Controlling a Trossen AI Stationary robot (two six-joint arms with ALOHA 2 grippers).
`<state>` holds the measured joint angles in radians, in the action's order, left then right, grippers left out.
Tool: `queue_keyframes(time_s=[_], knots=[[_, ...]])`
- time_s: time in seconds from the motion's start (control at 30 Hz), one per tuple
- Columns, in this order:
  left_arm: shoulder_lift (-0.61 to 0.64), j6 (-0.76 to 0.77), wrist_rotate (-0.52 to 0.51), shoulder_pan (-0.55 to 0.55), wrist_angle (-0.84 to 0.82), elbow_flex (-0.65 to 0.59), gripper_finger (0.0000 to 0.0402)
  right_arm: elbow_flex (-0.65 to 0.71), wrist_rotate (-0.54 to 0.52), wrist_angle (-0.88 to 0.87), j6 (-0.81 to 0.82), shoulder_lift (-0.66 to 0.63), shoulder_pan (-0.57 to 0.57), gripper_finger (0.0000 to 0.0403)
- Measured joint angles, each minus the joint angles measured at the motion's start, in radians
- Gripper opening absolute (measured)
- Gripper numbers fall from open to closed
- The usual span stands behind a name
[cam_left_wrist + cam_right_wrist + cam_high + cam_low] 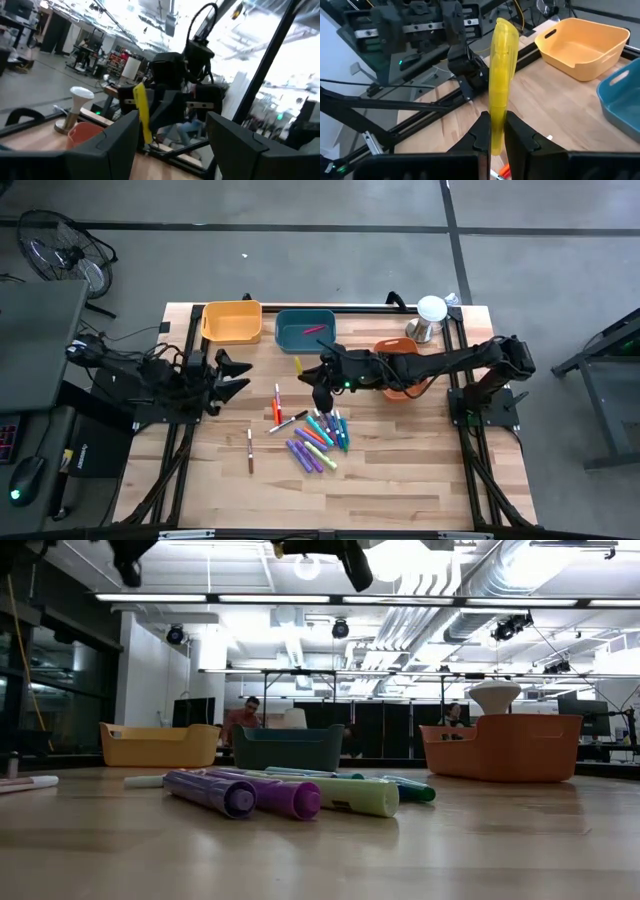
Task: Pick & Place Markers
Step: Put the yellow pen into the blue bin
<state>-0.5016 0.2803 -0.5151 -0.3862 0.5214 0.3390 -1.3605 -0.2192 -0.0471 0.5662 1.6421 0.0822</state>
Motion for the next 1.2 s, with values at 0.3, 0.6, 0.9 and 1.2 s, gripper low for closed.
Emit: queue_keyframes(time_s=[0.3, 0.6, 0.9, 1.2], knots=[[-0.294, -0.074, -0.051, 0.0, 0.0, 0.179, 0.0227, 0.0, 0.052, 0.032, -0.035, 0.0, -0.01, 0.0023], [-0.443, -0.033, -0.118, 0.001, 0.007, 0.274, 0.0227, 0.0, 0.131, 0.068, -0.102, 0.0, -0.005, 0.0023], [-0.465, 0.07, -0.139, 0.001, 0.009, 0.278, 0.0227, 0.0, 0.185, 0.067, -0.169, -0.007, 0.004, 0.0023], [-0.507, 0.118, -0.113, 0.001, 0.053, 0.278, 0.0227, 0.0, 0.25, 0.11, -0.208, -0.006, -0.012, 0.0022]])
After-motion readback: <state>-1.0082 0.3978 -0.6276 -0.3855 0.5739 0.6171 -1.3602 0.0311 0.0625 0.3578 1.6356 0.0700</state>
